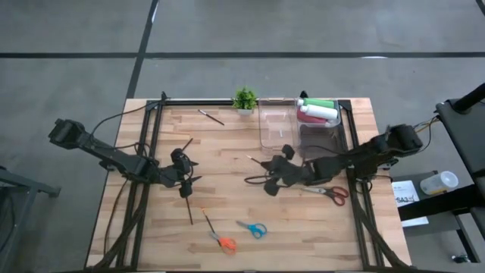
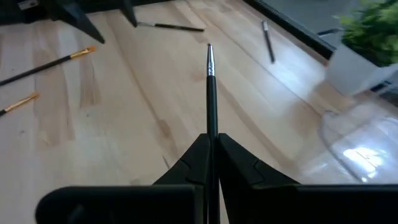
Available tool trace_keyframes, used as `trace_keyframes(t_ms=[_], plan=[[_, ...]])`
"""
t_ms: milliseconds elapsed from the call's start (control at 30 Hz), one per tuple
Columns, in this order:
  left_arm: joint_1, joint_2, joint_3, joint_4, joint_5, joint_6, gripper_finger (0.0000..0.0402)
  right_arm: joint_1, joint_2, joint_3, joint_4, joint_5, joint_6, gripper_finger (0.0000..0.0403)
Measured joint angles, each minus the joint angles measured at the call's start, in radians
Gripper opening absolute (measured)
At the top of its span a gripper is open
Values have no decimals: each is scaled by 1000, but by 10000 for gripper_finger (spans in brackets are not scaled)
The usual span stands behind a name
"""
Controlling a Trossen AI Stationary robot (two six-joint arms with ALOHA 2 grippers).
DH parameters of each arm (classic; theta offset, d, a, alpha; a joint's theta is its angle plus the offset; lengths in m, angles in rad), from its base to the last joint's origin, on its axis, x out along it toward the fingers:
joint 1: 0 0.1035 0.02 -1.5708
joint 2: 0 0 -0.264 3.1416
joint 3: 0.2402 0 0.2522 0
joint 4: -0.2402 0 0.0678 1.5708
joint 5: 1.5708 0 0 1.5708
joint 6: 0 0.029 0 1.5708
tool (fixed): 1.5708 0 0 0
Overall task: Pick & Place Paint Supplies
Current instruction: Put the bottom silver paintbrush into the black bin
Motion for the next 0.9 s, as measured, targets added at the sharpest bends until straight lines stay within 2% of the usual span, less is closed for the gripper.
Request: trace_keyframes(t_ms=[267,900], plan=[[0,0,0,2,0,0,266,17,-153,-75,-91,69,18,17],[0,0,0,1,0,0,266,19,-503,-69,-871,132,399,17]])
